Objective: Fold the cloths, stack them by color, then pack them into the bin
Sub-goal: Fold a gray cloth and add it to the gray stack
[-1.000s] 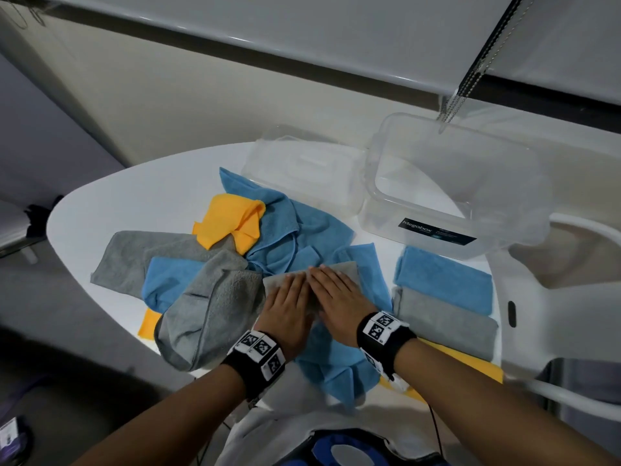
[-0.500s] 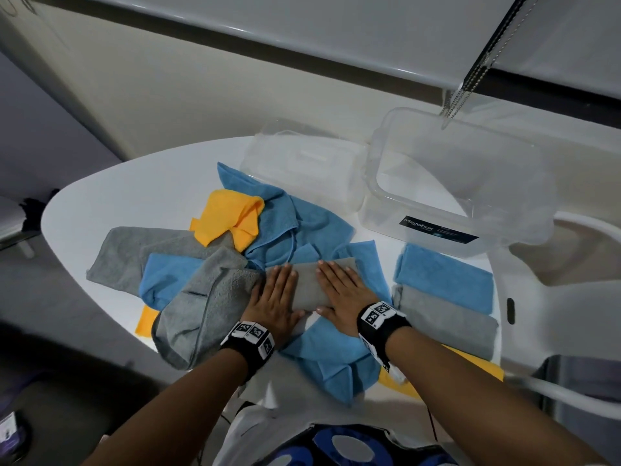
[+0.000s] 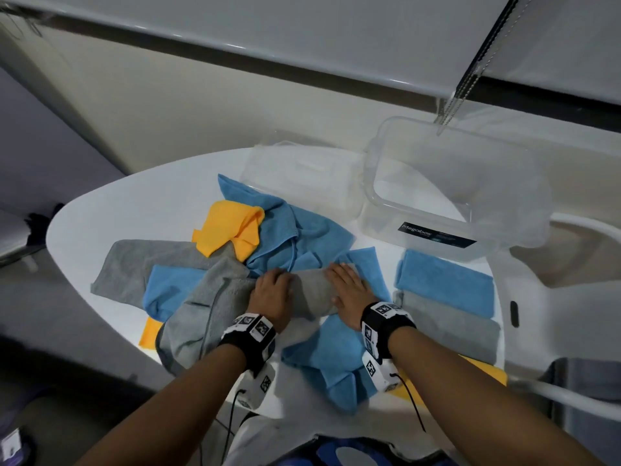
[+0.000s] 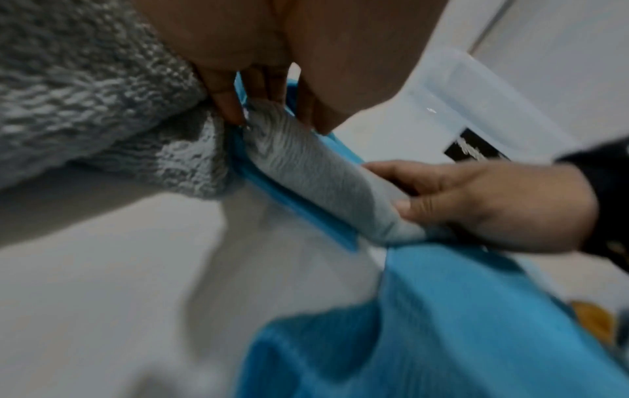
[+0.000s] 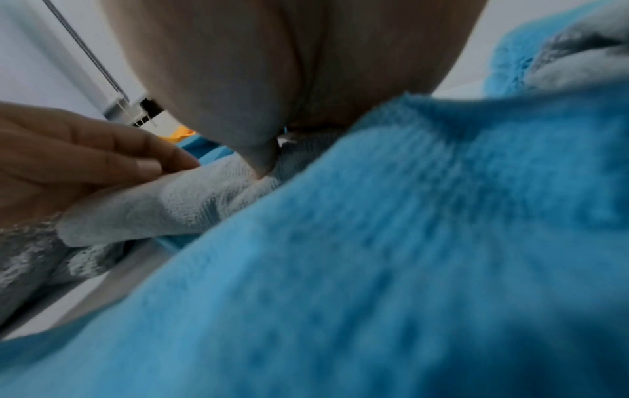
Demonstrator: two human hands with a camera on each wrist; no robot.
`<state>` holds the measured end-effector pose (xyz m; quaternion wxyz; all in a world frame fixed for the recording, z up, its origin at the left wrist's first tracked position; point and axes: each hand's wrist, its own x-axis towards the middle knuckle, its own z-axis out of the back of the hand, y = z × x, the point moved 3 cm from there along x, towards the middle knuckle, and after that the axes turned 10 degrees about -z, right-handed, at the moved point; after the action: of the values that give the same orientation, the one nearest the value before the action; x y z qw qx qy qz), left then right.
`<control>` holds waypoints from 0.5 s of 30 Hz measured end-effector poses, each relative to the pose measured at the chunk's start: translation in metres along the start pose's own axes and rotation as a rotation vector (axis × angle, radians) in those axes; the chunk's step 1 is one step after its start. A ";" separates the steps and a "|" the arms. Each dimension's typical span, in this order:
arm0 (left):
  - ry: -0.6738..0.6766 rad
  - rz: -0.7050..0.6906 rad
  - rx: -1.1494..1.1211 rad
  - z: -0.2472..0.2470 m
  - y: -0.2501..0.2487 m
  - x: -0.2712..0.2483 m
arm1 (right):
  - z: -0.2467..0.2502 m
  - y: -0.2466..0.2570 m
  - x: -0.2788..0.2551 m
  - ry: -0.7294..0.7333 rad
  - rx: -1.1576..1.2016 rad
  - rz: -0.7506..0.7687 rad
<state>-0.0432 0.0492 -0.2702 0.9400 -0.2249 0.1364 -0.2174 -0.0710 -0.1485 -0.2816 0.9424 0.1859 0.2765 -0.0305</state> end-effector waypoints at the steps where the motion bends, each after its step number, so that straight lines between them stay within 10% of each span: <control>1: -0.015 0.045 -0.005 0.003 0.003 0.005 | 0.003 0.000 0.000 -0.036 0.019 0.013; 7: 0.321 0.220 0.189 0.008 0.011 0.025 | 0.023 0.008 -0.002 -0.120 -0.122 -0.026; 15: 0.358 0.172 0.209 0.015 0.005 0.020 | 0.028 0.013 0.001 -0.086 -0.201 -0.067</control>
<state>-0.0192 0.0491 -0.2631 0.9341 -0.0714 0.2965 -0.1858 -0.0535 -0.1472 -0.2558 0.9657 0.0797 0.2436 -0.0418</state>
